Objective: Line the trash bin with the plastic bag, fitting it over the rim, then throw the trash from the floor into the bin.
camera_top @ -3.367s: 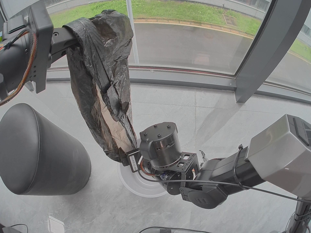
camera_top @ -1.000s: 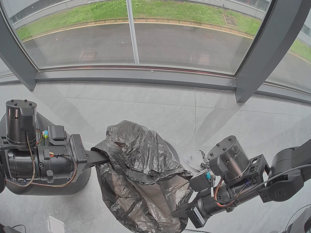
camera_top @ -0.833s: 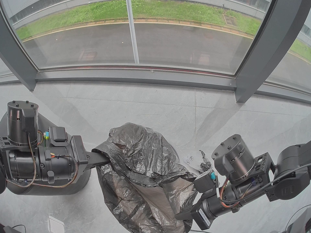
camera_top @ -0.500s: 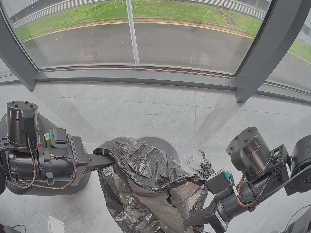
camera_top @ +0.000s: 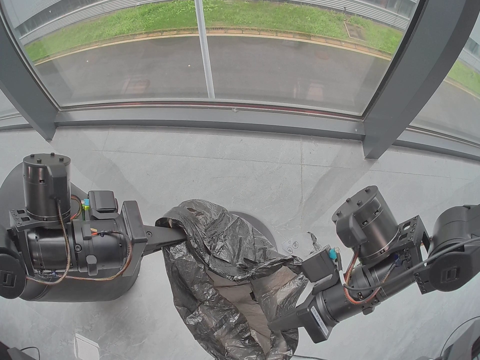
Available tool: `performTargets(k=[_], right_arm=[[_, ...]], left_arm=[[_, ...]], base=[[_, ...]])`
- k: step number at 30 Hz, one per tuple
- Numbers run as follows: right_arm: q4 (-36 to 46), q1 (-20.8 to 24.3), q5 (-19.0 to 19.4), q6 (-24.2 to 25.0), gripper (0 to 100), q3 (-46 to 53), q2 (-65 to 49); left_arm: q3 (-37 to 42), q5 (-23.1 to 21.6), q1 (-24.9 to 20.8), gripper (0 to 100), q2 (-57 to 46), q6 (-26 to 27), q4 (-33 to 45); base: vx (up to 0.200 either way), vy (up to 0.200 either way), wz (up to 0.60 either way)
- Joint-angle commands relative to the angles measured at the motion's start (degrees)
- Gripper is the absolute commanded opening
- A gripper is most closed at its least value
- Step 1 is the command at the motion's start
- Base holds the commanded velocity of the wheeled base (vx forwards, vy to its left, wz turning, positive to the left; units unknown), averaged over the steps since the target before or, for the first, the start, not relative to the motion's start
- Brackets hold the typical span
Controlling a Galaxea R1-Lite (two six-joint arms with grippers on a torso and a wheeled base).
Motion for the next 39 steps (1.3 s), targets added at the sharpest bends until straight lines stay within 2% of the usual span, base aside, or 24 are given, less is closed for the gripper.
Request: performTargets(k=[1, 16, 25, 33, 39], right_arm=[[-1.68, -2.28, 0.17, 0.06, 0, -0.37, 3.79], [-10.99, -8.0, 0.08, -0.56, 0, -4.94, 13.19], [-14.42, -10.37, -0.54, -0.64, 0, -9.87, 18.46], [-20.49, -10.81, -4.67, -0.2, 0, -11.01, 20.4], [-21.54, -11.51, -5.11, -0.2, 0, -12.33, 20.22]], left_arm=[[-0.24, -0.12, 0.19, 0, 4.58, -0.02, -1.57], [-0.95, -0.99, 3.88, 0, 15.03, 0.07, -15.02], [-3.49, -0.82, 5.82, 0, 19.43, 0.42, -15.63], [-7.89, -0.56, 7.05, 0, 22.42, 0.51, -15.63], [-10.97, -0.56, 7.05, 0, 24.61, 0.42, -15.63]], base=[[0.0, 0.0, 0.0], [0.0, 0.0, 0.0], [0.0, 0.0, 0.0], [0.0, 0.0, 0.0], [0.0, 0.0, 0.0]])
